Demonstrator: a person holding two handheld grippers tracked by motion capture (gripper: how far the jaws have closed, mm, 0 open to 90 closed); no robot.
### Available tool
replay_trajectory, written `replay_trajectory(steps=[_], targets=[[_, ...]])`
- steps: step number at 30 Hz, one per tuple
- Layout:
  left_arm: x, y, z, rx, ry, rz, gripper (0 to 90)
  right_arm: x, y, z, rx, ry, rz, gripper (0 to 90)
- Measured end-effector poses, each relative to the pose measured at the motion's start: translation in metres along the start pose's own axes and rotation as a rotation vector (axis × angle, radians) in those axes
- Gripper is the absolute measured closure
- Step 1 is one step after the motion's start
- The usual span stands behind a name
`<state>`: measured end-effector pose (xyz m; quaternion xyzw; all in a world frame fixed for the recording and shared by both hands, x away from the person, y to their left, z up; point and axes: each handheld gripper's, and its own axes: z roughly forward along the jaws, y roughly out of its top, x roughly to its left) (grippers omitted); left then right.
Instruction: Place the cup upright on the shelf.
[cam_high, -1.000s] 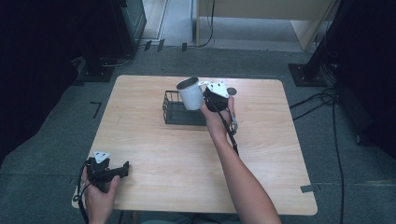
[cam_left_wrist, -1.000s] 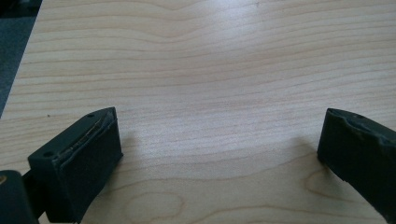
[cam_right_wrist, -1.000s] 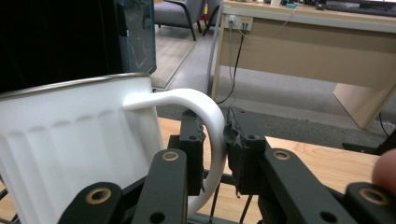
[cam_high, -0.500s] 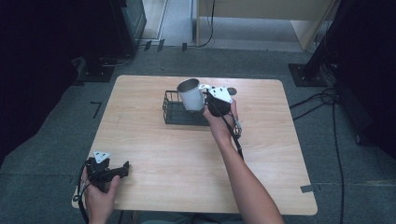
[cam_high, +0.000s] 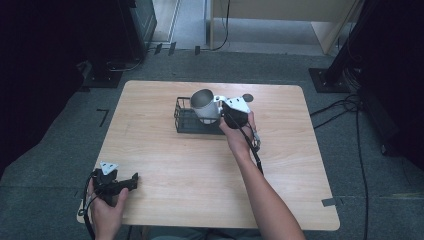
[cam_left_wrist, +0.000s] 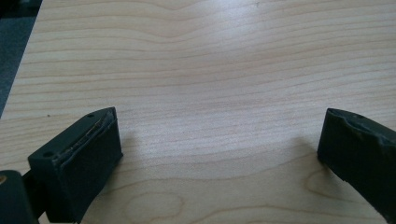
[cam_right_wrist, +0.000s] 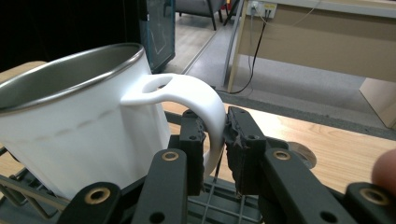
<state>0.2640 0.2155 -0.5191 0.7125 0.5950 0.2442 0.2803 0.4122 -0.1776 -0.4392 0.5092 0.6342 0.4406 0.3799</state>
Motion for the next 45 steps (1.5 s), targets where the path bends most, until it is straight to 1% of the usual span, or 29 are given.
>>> replay_trajectory(steps=[7,13,17,18,21,23,25,27,30,34,37,39,42,44,45], targets=[[0.000,0.000,0.000,0.001,0.000,0.000,0.0,-0.002,-0.002,0.001,0.027,0.007,-0.003,78.0],[0.000,0.000,0.000,0.001,0.000,0.000,0.0,-0.001,-0.009,0.003,0.065,0.023,-0.023,78.0],[0.000,0.000,0.000,0.001,0.000,0.000,0.0,-0.004,-0.012,0.004,0.088,0.028,-0.003,77.6],[0.000,0.000,0.000,0.000,0.000,0.000,0.0,-0.005,-0.012,0.004,0.088,0.032,0.001,77.0],[0.000,0.000,0.000,0.000,0.000,0.000,0.0,-0.005,-0.010,0.002,0.082,0.050,0.016,71.5],[0.000,0.000,0.000,0.000,0.000,0.000,0.0,-0.006,-0.008,0.000,0.079,0.060,0.023,69.8],[0.000,0.000,0.000,0.000,0.000,0.000,0.0,-0.006,-0.007,-0.001,0.079,0.064,0.025,69.4],[0.000,0.000,0.000,0.000,0.000,0.000,0.0,-0.007,-0.007,-0.002,0.079,0.065,0.024,67.5],[0.000,0.000,0.000,0.000,0.000,0.000,0.0,-0.009,-0.007,-0.004,0.079,0.068,0.037,64.1],[0.000,0.000,0.000,0.000,0.000,0.000,0.0,-0.011,-0.006,-0.008,0.076,0.074,0.041,54.7],[0.000,0.000,0.000,0.000,0.000,0.000,0.0,-0.015,-0.005,-0.013,0.072,0.088,0.057,45.6],[0.000,0.000,0.000,0.001,0.001,0.000,0.0,-0.018,-0.004,-0.017,0.074,0.092,0.062,37.7],[0.000,0.000,0.000,0.001,0.000,0.001,0.0,-0.022,-0.002,-0.024,0.092,0.088,0.064,22.1],[0.000,0.000,0.000,0.000,0.000,0.001,0.0,-0.024,-0.002,-0.030,0.097,0.084,0.060,15.1],[0.000,0.000,0.000,0.000,0.000,0.001,0.0,-0.027,-0.002,-0.033,0.102,0.089,0.060,12.2]])
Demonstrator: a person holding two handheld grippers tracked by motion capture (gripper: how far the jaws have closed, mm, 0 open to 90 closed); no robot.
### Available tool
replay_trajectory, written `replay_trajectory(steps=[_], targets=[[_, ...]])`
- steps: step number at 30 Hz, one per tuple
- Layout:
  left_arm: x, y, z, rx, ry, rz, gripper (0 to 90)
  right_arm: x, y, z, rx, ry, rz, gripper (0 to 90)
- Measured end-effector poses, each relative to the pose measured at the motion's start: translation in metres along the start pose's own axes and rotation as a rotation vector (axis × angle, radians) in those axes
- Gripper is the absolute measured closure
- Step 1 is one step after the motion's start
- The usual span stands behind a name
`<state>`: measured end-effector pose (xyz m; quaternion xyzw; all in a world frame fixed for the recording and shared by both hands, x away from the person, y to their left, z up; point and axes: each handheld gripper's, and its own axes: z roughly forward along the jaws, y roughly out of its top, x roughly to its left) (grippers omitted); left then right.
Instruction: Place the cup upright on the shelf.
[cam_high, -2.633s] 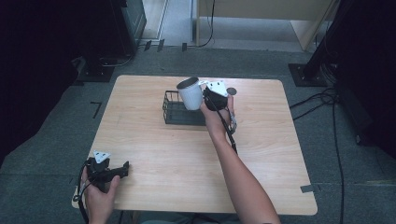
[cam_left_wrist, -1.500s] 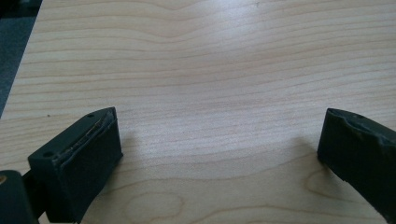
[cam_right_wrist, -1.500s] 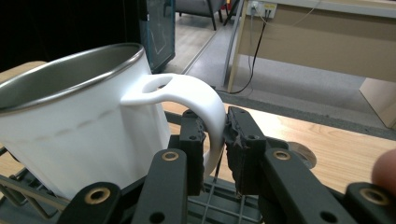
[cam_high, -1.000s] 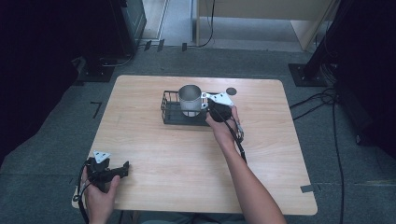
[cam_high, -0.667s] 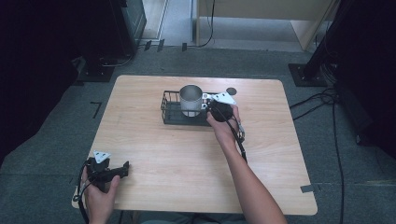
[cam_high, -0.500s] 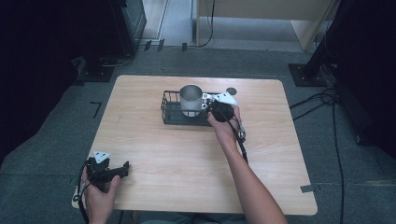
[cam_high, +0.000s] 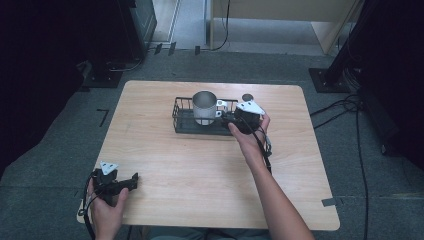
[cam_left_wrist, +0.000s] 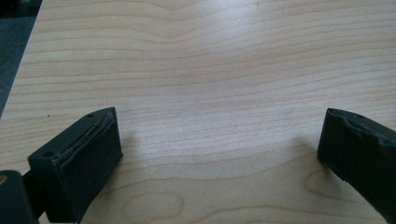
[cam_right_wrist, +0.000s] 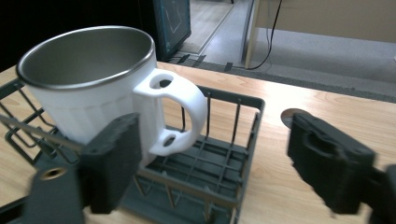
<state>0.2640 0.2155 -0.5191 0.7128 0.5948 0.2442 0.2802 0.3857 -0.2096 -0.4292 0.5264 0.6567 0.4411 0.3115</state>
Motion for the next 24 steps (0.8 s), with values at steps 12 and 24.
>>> replay_trajectory(steps=[12,24], targets=[[0.000,0.000,0.000,0.000,0.000,0.000,0.0,-0.028,-0.019,-0.030,0.036,0.034,0.019,0.4],[-0.001,0.001,0.000,0.003,0.005,-0.003,0.0,-0.057,-0.054,-0.055,0.071,-0.003,0.033,0.4]])
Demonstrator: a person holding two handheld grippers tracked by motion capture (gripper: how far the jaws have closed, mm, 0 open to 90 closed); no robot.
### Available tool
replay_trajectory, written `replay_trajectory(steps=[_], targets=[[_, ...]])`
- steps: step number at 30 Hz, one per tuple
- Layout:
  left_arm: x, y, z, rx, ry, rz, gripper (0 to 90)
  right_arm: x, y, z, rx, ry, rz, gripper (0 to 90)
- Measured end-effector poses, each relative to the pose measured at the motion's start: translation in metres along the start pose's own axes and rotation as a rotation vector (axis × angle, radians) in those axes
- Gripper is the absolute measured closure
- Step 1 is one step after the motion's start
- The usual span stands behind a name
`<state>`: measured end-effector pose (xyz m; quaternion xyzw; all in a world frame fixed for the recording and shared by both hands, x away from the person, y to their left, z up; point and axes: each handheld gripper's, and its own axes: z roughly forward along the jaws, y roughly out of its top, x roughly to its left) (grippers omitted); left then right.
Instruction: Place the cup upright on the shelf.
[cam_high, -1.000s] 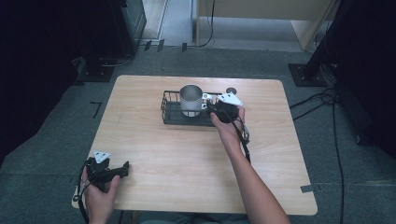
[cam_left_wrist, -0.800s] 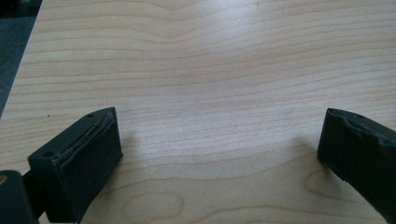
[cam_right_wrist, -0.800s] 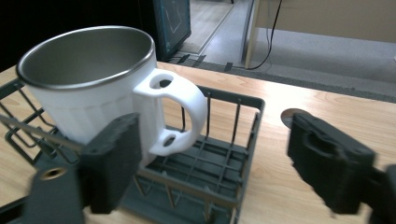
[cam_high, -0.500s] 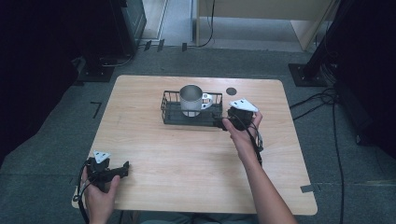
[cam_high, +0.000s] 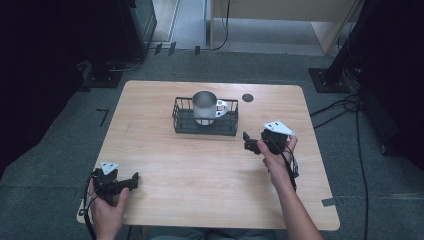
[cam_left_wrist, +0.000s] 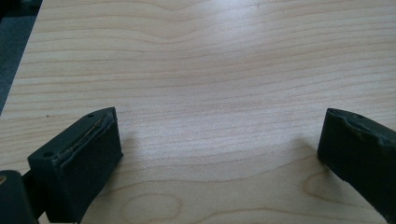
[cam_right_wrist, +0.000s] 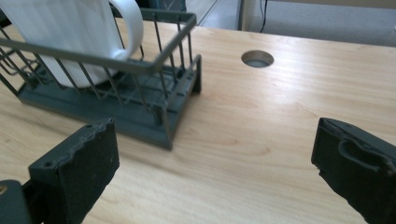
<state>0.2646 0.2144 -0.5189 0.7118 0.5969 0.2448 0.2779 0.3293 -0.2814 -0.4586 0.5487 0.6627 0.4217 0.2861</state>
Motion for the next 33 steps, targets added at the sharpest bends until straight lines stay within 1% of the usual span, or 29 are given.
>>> replay_trajectory(steps=[6,11,15,23,27,30,33], targets=[[0.000,0.000,0.000,-0.001,0.000,-0.002,0.0,-0.011,-0.015,-0.011,0.012,-0.006,0.015,0.4],[0.000,0.000,0.000,-0.001,0.000,-0.002,0.0,-0.019,-0.026,-0.021,0.019,-0.013,0.017,0.4],[0.000,0.000,0.000,-0.002,0.000,-0.002,0.0,-0.029,-0.036,-0.030,0.021,-0.027,0.038,0.4],[0.000,0.000,0.000,-0.002,0.000,-0.002,0.0,-0.049,-0.059,-0.051,0.045,-0.059,0.055,0.4],[0.000,0.000,0.000,-0.002,0.000,-0.002,0.0,-0.056,-0.072,-0.059,0.066,-0.073,0.059,0.4],[0.000,0.000,0.000,-0.002,0.000,-0.002,0.0,-0.062,-0.083,-0.066,0.094,-0.085,0.055,0.4],[0.000,0.000,0.000,-0.002,0.000,-0.002,0.0,-0.069,-0.093,-0.075,0.106,-0.095,0.066,0.4]])
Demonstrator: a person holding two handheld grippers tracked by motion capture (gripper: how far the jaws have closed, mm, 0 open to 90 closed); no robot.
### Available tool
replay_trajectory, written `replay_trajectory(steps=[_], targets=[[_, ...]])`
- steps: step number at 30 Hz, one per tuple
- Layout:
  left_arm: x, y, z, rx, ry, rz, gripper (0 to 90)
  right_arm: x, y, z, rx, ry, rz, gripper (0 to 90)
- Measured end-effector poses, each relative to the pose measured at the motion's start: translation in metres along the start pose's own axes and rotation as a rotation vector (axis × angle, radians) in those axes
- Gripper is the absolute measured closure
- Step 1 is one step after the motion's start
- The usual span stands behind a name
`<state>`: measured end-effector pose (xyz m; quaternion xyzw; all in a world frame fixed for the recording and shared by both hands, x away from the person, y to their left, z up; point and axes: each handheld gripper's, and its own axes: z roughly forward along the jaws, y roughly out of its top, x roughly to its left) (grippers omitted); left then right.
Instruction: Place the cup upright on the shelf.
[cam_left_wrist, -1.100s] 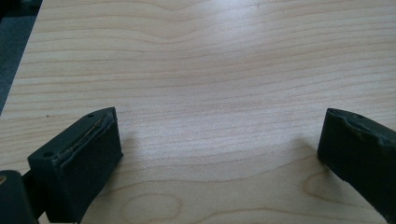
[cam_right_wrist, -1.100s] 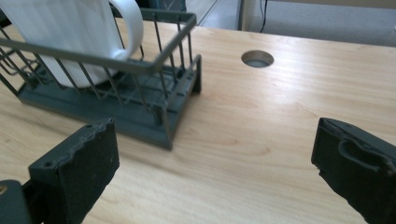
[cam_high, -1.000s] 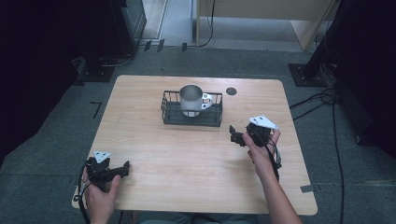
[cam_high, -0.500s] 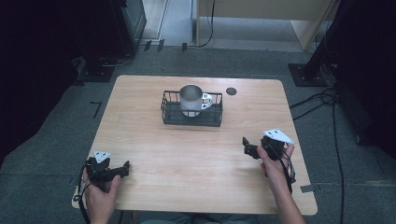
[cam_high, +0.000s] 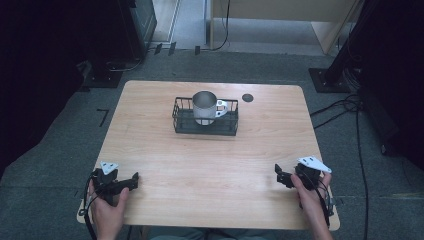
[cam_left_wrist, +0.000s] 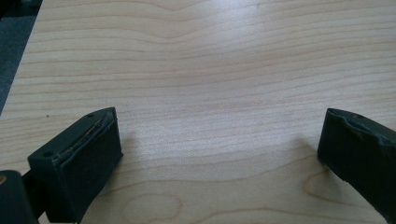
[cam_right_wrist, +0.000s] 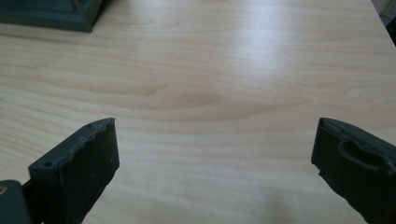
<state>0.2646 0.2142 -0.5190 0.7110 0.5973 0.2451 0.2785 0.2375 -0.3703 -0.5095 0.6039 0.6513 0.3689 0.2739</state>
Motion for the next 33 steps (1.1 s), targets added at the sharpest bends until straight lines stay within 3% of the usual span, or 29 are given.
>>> replay_trajectory(steps=[12,18,23,27,33], targets=[[0.000,0.000,0.000,0.000,0.000,0.000,0.0,-0.024,-0.035,-0.022,0.083,-0.062,0.020,0.5],[0.000,0.000,0.000,0.000,0.000,0.000,0.0,-0.028,-0.042,-0.029,0.152,-0.076,-0.013,0.0],[0.000,0.000,0.000,0.000,0.000,0.000,0.0,-0.033,-0.049,-0.038,0.155,-0.054,-0.035,0.0],[0.000,0.000,0.000,0.000,0.000,0.000,0.0,-0.034,-0.063,-0.047,0.077,-0.086,-0.006,0.0],[-0.001,0.001,0.001,-0.001,-0.008,0.007,0.0,-0.037,-0.060,-0.045,0.096,-0.090,-0.004,0.0]])
